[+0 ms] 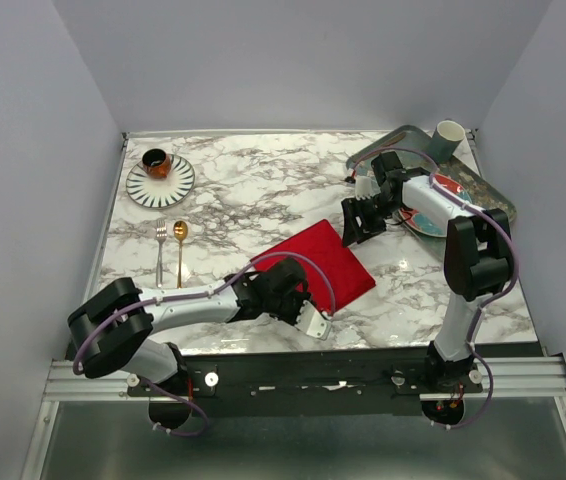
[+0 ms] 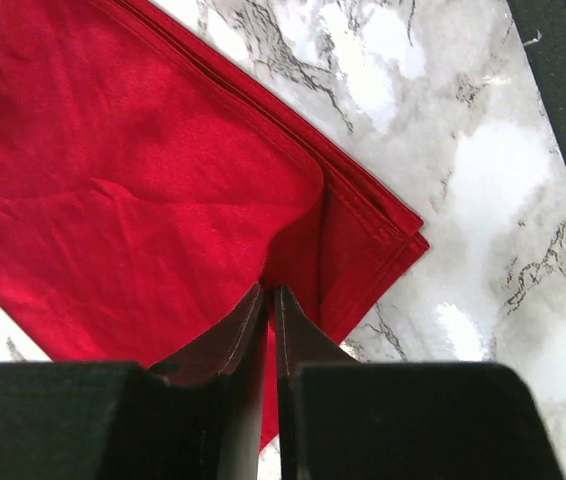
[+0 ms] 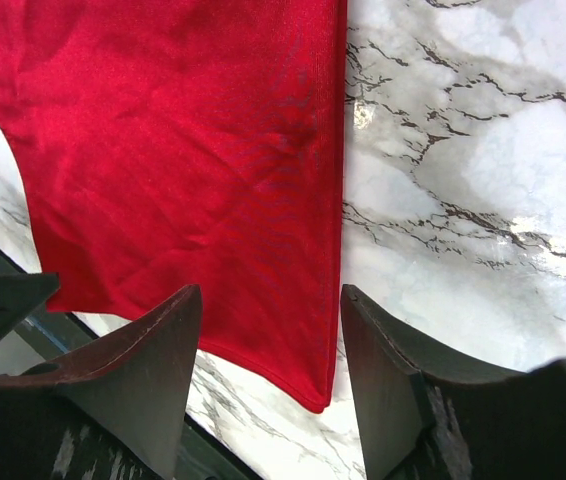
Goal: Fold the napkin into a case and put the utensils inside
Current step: Pick up the top corner of the square folded napkin from the center of the board, then fold the top corner of the square-folded napkin at the center of the board.
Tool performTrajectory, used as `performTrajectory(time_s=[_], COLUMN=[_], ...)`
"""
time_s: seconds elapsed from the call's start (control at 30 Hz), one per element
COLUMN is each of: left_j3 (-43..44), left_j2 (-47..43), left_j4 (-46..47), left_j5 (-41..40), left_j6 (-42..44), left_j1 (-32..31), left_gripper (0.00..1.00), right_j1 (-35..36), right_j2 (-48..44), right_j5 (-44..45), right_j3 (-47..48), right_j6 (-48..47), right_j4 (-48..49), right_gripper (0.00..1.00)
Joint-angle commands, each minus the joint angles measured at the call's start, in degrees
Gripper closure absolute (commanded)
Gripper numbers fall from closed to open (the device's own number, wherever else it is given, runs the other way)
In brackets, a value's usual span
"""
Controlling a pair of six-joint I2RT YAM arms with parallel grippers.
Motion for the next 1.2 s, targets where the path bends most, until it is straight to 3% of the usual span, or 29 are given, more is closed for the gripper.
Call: performTrajectory(time_s=[0.0, 0.1, 0.3, 0.57, 0.83, 1.17], left_j3=[2.1, 3.1, 8.6, 26.9, 43.1, 48.8], left_j2=[1.2, 1.1, 4.0, 17.3, 30.3, 37.0], left_j4=[-3.7, -5.1, -7.5, -11.8, -15.7, -15.7], left_j5=[5.0, 6.0, 8.8, 11.5, 14.2, 14.8], left_j6=[0.2, 0.2, -3.9, -13.0, -15.9, -20.5], left_j1=[1.3, 1.7, 5.9, 13.7, 20.1, 23.6], left_gripper=[0.88, 1.0, 1.0, 1.0, 1.0, 1.0], right_j1=[-0.5, -0.7, -1.4, -3.2, -6.3, -6.8], right_j2=[0.6, 0.8, 1.3, 1.7, 1.3, 0.7], right_j5=[-0.9, -1.1, -1.1, -1.9, -4.1, -6.7], right_j3=[0.3, 0.2, 0.9, 3.5, 3.6, 2.3], right_j6=[-0.7, -0.7, -0.8, -0.8, -0.9, -0.9], right_j4=[-0.7, -0.8, -0.6, -0.8, -1.0, -0.9], right_gripper=[0.34, 0.34, 0.32, 0.32, 0.32, 0.35])
